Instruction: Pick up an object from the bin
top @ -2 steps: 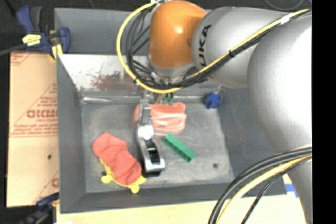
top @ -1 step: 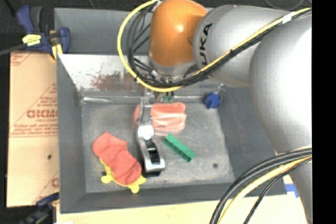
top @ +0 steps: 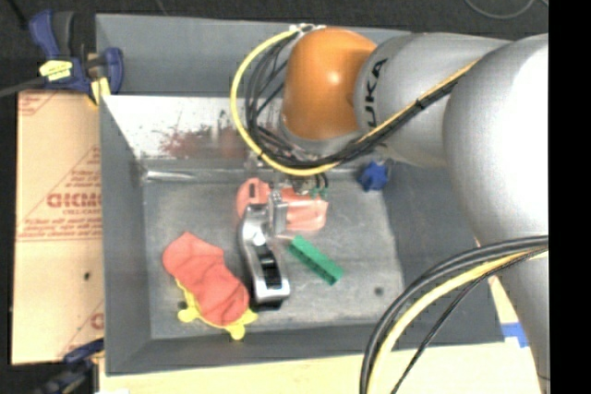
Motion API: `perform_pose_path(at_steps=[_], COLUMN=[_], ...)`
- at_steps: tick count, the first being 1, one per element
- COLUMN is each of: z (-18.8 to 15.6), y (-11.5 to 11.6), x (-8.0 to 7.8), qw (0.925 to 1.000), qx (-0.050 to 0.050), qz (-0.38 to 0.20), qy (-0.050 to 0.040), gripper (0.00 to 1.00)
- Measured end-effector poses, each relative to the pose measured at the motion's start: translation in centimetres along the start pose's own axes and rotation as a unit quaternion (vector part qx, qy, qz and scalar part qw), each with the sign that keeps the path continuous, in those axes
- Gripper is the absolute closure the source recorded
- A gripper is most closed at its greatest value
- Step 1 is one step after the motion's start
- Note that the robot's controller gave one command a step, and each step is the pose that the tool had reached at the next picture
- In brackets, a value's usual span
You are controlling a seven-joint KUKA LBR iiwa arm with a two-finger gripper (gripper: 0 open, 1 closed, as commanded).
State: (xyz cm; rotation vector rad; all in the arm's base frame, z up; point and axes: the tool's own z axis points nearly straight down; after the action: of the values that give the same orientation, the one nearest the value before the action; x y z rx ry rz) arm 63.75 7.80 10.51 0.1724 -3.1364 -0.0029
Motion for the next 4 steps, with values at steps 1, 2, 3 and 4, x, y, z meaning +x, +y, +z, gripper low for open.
perform_pose_path(at_steps=[1, 2, 3, 4], z=[0.3, -0.9, 3.2, 3.5], y=[-1.8, -3.6, -3.8, -4.6], x=[0.5, 0.1, 1.1, 0.9], qw=[1.0000, 0.9998, 0.9999, 0.9957], qx=[0.000, 0.000, -0.001, -0.001], qz=[-0.007, 0.019, 0.016, 0.092], qy=[-0.0017, -0.0036, -0.0051, -0.0058], gripper=[0.00, 0.00, 0.00, 1.00])
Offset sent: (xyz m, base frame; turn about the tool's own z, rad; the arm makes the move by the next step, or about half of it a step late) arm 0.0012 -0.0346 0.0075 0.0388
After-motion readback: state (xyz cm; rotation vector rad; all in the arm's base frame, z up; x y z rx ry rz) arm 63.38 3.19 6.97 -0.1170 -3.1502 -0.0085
